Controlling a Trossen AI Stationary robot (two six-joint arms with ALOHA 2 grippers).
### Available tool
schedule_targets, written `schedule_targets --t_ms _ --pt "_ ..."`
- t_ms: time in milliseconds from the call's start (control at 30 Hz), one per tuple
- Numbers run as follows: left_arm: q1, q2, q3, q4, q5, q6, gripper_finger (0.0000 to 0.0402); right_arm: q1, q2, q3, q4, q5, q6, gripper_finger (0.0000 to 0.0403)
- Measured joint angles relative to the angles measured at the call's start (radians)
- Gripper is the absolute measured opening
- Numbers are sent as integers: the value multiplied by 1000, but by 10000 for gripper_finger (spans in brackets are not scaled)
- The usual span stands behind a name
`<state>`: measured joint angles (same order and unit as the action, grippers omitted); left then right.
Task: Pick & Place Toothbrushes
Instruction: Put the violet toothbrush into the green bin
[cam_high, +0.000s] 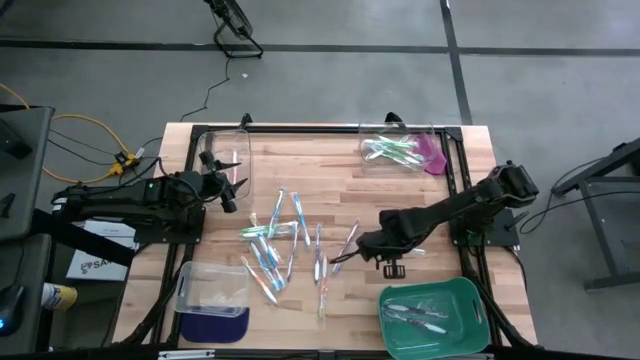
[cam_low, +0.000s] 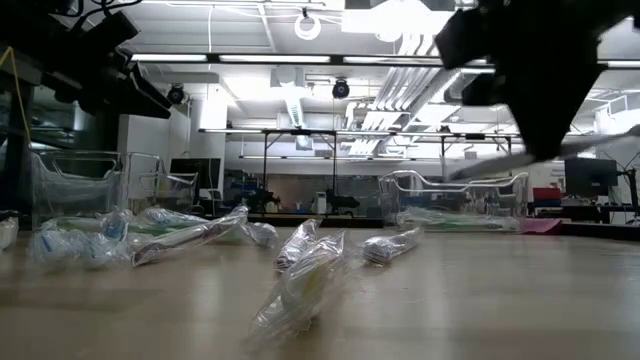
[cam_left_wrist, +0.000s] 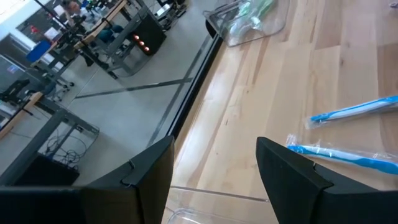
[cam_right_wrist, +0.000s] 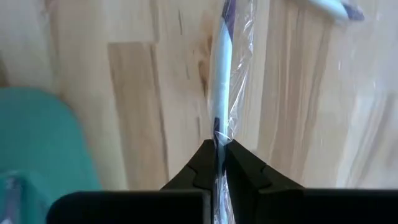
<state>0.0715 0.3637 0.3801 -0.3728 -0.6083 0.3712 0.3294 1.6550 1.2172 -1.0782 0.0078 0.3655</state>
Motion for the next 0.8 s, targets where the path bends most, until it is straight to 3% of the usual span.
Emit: schedule_targets --t_ms 533,800 --pt "0 0 0 -29 0 -36 221 213 -2 205 -354 19 335 13" --pt "0 0 0 -30 0 -37 221 326 -2 243 -359 27 491 14"
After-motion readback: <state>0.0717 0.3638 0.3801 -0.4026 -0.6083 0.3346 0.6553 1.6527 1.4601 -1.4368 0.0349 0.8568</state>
